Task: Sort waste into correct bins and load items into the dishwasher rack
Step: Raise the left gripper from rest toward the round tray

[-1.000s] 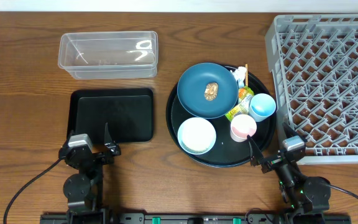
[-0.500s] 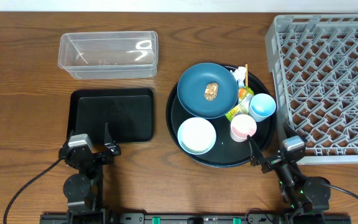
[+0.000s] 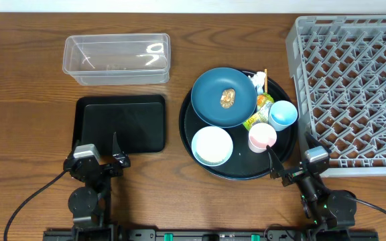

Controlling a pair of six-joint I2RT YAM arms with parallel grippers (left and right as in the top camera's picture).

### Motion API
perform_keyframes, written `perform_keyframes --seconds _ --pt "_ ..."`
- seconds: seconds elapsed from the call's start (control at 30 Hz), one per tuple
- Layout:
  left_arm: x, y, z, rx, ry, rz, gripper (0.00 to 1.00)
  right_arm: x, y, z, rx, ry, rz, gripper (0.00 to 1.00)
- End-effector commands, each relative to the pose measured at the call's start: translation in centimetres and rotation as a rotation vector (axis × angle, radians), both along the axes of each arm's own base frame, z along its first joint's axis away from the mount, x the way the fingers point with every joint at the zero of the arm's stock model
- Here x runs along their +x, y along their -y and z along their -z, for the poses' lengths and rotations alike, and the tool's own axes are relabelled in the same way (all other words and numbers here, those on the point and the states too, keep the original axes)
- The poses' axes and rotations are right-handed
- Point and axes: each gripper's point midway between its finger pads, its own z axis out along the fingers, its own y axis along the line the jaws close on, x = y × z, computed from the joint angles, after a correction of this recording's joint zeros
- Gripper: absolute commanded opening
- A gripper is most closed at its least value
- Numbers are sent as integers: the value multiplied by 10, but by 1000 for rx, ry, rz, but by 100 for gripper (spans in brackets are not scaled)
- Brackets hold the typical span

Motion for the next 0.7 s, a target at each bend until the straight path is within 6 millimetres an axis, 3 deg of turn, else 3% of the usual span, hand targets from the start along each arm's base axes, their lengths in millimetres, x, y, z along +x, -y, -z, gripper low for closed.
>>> perform_keyframes --seconds 0.0,0.27,0.4,0.47,0.57,0.67 --pt "-1 -2 17 16 -53 -7 98 1 4 1 -11 1 19 99" --pt "0 5 15 -37 -38 28 98 1 4 1 -11 0 18 99" --pt "-9 84 8 -503 -69 433 98 1 4 1 -11 0 18 99" --pt "-22 110 5 -642 -130 581 98 1 4 1 -11 1 18 99" --pt "-25 115 4 -669 -143 611 98 1 4 1 -11 1 18 99" --pt "-27 120 -12 -642 -92 662 98 1 4 1 -11 1 19 99"
